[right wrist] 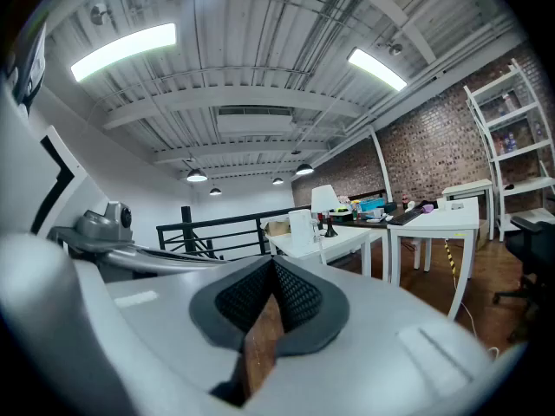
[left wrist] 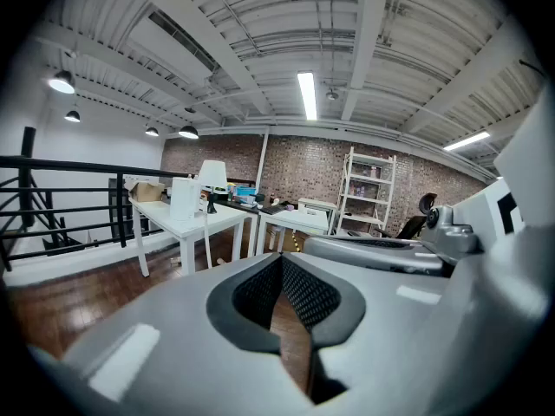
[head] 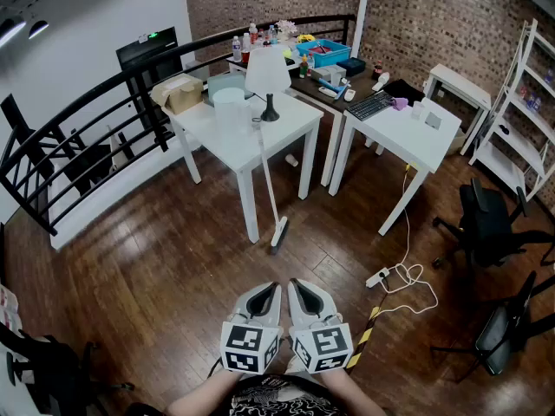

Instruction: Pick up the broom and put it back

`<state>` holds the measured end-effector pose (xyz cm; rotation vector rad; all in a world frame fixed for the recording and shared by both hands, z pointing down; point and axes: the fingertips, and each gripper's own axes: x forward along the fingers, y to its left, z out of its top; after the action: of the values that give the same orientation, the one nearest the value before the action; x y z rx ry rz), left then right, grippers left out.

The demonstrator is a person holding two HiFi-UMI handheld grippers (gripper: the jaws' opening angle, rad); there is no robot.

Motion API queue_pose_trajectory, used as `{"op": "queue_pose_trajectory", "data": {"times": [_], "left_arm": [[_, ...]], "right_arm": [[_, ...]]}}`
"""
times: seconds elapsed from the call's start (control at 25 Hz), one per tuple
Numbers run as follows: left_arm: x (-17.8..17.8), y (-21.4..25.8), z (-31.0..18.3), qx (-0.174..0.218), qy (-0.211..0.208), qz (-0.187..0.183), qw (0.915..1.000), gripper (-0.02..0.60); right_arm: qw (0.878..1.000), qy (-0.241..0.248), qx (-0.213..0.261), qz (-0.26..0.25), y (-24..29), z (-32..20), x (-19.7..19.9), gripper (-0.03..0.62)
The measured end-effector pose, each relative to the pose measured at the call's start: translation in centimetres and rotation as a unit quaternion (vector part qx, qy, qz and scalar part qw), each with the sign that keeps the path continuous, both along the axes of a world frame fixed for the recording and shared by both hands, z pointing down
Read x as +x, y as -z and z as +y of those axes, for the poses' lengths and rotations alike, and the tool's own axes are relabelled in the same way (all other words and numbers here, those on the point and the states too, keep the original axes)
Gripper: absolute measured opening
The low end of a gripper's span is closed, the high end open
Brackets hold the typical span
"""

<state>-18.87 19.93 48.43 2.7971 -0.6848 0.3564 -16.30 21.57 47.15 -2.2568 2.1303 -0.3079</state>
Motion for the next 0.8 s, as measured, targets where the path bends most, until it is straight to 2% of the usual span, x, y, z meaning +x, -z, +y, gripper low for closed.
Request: {"op": "queue_pose_trajectory", "data": {"times": [0.8], "left_arm": [[8.7, 0.3, 3.2, 0.024, -0.006, -0.022, 0.9994, 0.005]], "right_arm": [[1.000, 0.002, 0.018, -0.020, -0.3, 3.6, 9.1, 0.000]]}}
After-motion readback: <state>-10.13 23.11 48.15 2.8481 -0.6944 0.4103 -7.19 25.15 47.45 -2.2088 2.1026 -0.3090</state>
